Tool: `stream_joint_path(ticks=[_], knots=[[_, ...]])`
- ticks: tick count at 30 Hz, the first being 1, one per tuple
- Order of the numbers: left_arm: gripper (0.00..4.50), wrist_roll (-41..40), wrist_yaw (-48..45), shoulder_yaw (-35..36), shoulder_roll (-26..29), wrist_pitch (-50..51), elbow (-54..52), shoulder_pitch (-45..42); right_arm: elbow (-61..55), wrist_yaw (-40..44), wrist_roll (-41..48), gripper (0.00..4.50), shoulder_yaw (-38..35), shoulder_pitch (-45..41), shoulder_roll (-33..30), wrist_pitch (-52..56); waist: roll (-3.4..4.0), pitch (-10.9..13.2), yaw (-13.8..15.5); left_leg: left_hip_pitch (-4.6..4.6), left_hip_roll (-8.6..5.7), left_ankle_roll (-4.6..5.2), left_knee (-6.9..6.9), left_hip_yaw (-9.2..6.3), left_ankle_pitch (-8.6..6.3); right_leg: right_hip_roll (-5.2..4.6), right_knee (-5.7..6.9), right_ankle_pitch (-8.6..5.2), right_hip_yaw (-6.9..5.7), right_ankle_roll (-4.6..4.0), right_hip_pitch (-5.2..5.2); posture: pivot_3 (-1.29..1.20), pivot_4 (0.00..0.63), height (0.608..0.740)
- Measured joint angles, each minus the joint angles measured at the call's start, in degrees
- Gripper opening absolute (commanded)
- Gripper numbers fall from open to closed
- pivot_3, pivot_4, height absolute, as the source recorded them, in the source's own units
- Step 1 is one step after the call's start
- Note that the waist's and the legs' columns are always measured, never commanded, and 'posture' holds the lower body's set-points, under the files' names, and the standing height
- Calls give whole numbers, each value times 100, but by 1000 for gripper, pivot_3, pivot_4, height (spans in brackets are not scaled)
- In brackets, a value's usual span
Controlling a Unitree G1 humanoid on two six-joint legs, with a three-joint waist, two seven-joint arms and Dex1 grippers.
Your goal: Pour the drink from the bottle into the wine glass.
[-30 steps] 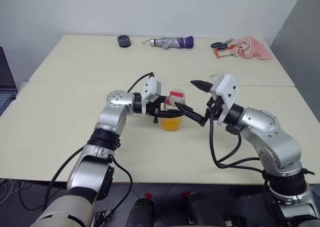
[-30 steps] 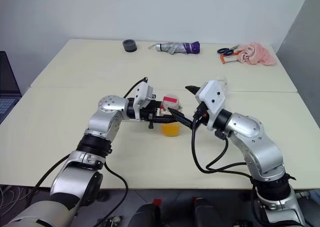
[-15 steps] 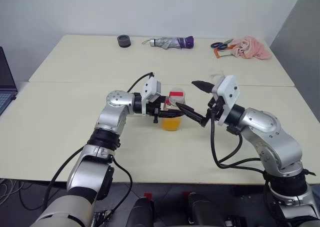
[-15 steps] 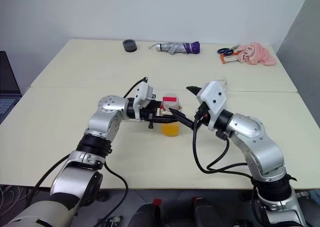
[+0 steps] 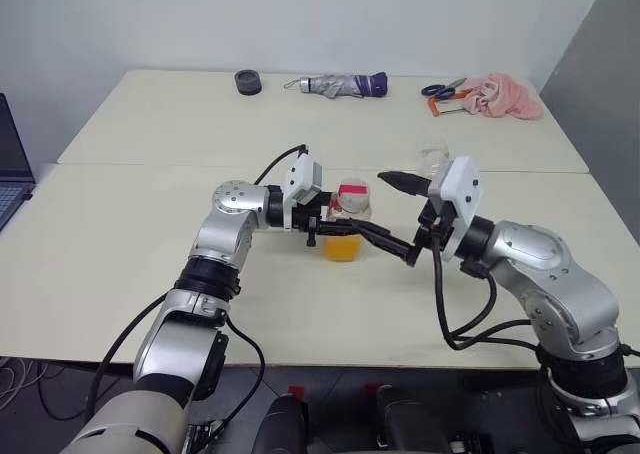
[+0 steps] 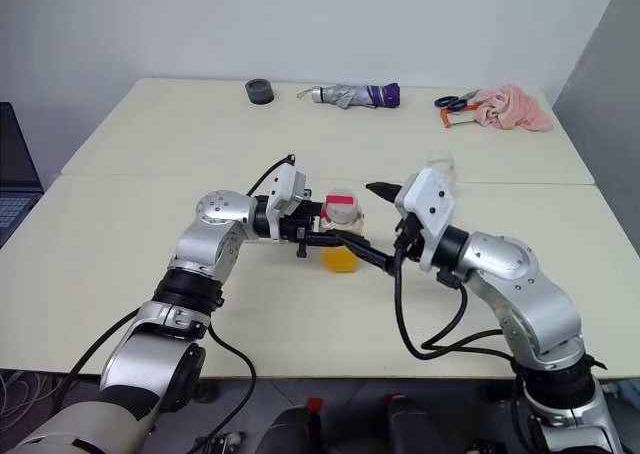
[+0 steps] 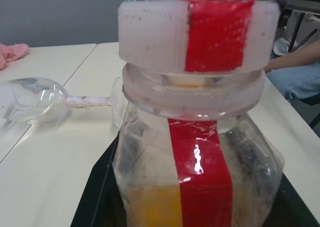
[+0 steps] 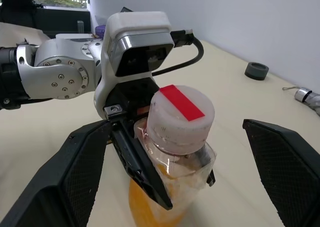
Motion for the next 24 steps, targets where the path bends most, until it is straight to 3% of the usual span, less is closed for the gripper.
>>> stream_joint_path(ticks=[14, 24], knots=[[1715, -60, 2, 50, -22, 42, -45, 0, 210, 325, 261, 4500, -179, -4, -126, 10, 0, 0, 0, 0, 0, 0, 0, 0, 0, 0, 0, 0, 0, 0, 0, 0, 150, 740], [1715, -135, 3, 50, -35, 164, -244, 8, 376, 294, 782, 4500, -420, -451, -66, 327, 0, 0, -7, 1, 2, 0, 0, 0, 0, 1, 2, 0, -1, 0, 0, 0, 150, 740]])
